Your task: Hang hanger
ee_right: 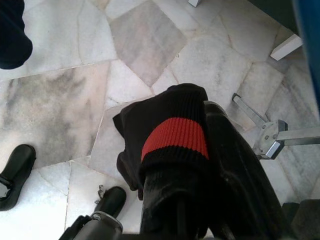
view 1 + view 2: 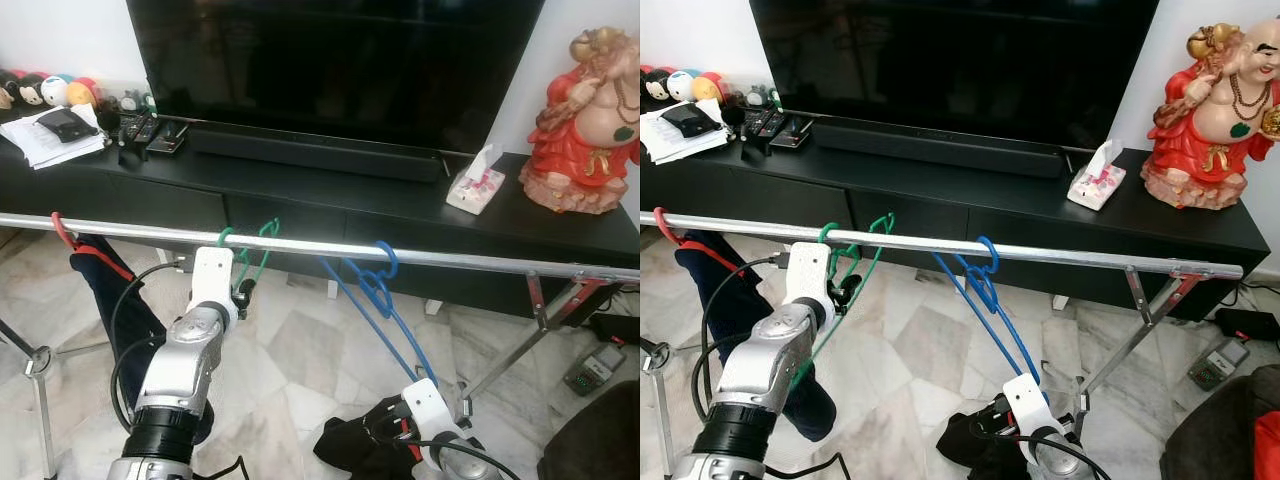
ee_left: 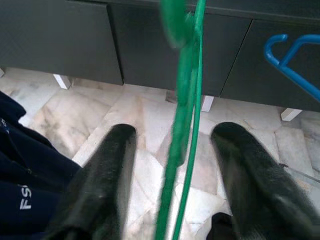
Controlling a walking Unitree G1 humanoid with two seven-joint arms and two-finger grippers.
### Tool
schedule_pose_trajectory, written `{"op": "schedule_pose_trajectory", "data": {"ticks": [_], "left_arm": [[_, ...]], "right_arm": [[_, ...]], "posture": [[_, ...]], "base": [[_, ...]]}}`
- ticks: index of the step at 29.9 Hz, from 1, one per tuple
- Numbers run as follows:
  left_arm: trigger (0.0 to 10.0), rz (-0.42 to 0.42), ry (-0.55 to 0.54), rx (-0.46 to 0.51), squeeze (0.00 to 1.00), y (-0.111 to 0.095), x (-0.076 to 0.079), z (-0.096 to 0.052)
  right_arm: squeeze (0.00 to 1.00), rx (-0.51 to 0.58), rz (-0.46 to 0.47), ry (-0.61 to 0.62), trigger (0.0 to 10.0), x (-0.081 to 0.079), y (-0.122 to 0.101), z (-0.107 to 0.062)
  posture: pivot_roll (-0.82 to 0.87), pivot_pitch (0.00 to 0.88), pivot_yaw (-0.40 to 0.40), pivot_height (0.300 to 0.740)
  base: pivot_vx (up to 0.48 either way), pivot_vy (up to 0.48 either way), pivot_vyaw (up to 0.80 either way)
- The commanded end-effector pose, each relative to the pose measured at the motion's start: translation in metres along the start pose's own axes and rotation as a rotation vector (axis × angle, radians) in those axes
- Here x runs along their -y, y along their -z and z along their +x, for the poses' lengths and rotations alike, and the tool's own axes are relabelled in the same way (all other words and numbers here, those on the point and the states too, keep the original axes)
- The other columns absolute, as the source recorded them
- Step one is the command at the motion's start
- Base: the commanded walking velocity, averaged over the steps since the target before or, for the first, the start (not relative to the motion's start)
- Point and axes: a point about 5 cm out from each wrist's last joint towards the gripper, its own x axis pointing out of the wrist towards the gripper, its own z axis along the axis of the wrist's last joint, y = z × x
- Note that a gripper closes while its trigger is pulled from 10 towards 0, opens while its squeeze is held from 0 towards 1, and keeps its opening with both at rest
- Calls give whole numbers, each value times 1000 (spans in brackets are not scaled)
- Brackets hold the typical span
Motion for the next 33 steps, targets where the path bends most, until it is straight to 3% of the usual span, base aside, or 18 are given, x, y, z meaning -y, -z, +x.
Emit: {"op": "schedule_pose_trajectory", "data": {"ticks": [1, 13, 27, 33], "left_arm": [[0, -19, 9, -26, 0, 4, -2, -1], [0, -32, 22, -30, 0, 4, -3, -1], [0, 22, 24, -40, 0, 4, -4, -4], [0, 52, 48, 34, 0, 0, -2, -9]], "right_arm": [[0, 15, 4, 10, 10000, 2, -5, 1], [0, 21, 1, 11, 10000, 3, -6, 2], [0, 21, 6, 9, 10000, 3, -8, 2], [0, 14, 10, 14, 10000, 2, -7, 3]], "posture": [[12, 0, -50, 740], [9, 0, -53, 740], [17, 0, -50, 740], [17, 0, -46, 740]], "base": [[0, 0, 0], [0, 0, 0], [0, 0, 0], [0, 0, 0]]}}
